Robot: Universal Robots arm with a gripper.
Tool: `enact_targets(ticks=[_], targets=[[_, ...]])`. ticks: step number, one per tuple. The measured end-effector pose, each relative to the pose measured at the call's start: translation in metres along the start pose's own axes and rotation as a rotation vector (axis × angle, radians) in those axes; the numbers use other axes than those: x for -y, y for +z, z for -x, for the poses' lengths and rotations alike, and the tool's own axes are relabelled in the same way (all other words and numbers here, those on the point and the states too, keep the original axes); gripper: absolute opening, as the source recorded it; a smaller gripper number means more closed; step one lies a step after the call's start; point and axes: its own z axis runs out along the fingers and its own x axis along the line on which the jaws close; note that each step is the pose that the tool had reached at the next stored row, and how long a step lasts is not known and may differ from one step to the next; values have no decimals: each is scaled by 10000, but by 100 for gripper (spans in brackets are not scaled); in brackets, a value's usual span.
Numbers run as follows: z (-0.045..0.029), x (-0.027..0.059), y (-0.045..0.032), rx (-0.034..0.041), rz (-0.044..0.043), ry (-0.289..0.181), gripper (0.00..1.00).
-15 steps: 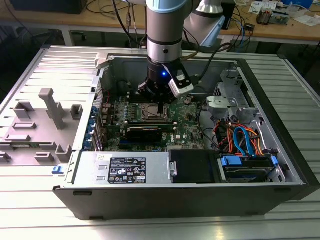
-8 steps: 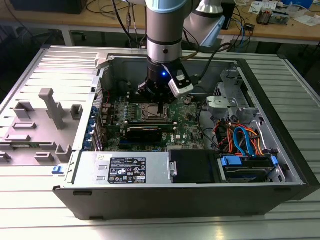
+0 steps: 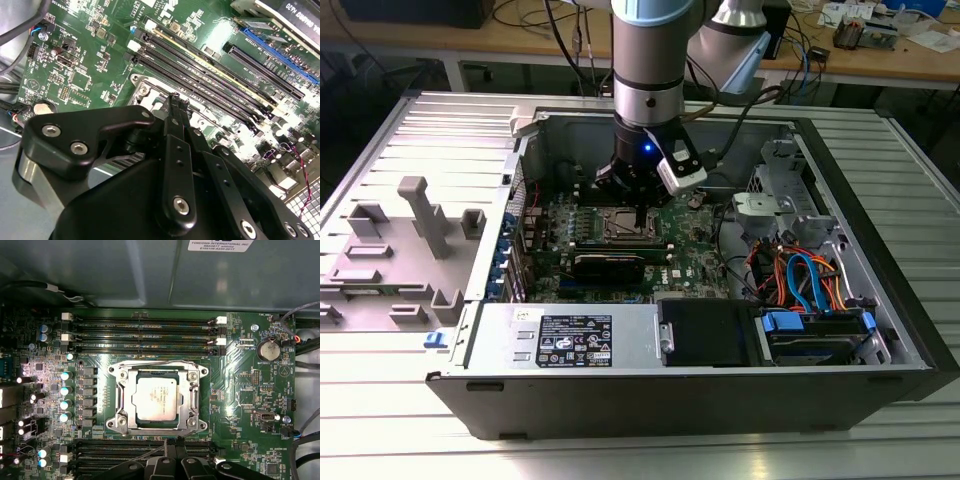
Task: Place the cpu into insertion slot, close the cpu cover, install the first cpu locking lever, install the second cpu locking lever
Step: 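Install the second cpu locking lever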
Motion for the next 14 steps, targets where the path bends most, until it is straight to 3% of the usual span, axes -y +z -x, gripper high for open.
enact_targets(ticks=[2,10,11,14], targets=[[-2,5,0,-7,-1,2,11],[-3,119,2,-186,31,-3,11],[-3,136,2,-253,55,-5,11],[-5,144,3,-651,84,-13,11]])
